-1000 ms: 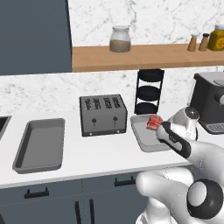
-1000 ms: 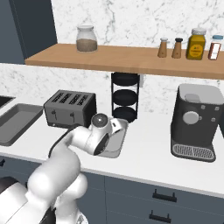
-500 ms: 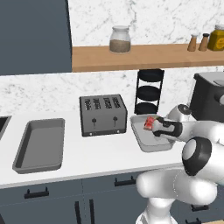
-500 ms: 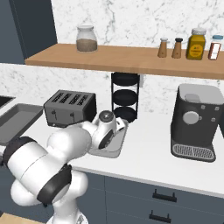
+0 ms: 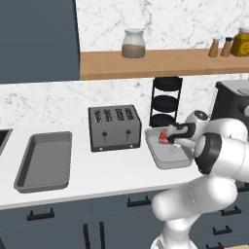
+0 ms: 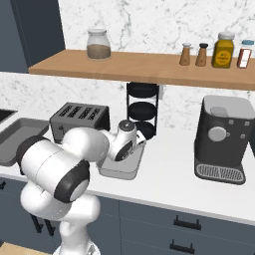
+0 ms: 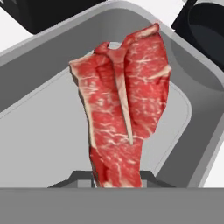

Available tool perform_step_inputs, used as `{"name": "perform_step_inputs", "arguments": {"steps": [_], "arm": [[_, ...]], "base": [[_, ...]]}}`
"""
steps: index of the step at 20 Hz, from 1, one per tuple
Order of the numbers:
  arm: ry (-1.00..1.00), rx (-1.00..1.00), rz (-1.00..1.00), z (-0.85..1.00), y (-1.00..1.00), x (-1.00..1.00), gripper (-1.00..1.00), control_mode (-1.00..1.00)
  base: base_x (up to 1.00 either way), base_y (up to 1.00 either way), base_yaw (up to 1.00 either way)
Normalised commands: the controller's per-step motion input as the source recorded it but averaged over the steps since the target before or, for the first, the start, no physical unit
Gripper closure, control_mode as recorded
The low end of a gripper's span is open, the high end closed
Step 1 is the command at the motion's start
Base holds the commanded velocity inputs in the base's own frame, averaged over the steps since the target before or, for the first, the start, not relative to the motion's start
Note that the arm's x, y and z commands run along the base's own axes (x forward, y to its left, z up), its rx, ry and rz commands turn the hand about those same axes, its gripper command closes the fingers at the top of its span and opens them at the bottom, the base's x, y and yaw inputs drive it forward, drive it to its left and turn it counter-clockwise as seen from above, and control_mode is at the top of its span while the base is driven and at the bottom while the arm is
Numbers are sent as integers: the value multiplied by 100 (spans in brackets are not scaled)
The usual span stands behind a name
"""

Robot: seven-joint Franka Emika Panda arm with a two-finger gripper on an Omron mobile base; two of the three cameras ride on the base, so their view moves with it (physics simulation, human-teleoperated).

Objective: Place one bell pepper and one steak in each tupperware on the nearby counter, to pack two identical lunches.

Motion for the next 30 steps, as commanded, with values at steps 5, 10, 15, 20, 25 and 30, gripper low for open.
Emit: {"name": "perform_step_inputs", "arguments": {"steps": [5,10,15,20,25,30], "arm": [[3,0,3,-27,0,30,100,-100],[2,0,3,-22,0,33,100,-100],[2,0,3,-15,0,28,-100,-100],[0,0,2,14,-5,0,-100,-100],[-1,2,1,55,0,-16,-100,-100],[-5,1,5,93,1,-68,-100,-100]], "base": [[0,0,0],[0,0,0],[0,0,0],[0,0,0],[0,0,0],[0,0,0]]}}
